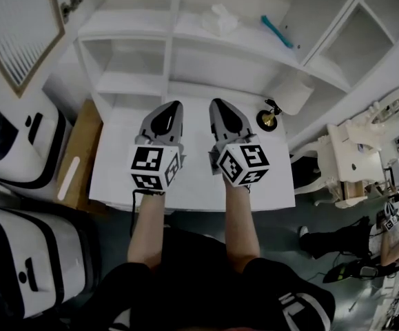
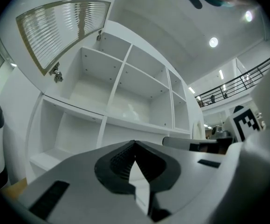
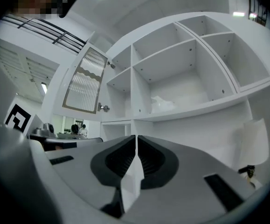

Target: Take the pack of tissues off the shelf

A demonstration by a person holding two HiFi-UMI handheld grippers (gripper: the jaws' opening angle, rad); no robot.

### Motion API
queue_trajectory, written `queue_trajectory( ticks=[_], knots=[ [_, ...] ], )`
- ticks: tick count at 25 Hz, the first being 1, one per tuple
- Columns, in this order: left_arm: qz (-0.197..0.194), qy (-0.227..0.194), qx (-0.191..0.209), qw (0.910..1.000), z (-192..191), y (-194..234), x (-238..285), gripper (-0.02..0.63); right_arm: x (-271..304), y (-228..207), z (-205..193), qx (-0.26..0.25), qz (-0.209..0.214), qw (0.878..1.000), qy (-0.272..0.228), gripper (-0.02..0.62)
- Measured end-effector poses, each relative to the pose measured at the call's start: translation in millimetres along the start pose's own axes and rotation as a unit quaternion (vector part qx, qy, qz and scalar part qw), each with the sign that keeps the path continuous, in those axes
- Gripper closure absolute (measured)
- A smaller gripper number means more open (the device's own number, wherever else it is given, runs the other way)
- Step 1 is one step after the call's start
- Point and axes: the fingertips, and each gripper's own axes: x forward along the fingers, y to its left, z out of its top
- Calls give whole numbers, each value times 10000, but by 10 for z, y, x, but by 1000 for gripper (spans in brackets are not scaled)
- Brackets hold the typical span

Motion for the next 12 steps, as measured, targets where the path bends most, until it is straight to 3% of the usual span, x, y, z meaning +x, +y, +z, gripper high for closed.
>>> queue_trajectory(
  ticks=[12],
  knots=[
    [-148, -318, -77, 9994, 225, 235, 211, 597, 407, -45, 614, -743, 128, 9960, -488, 575]
  ],
)
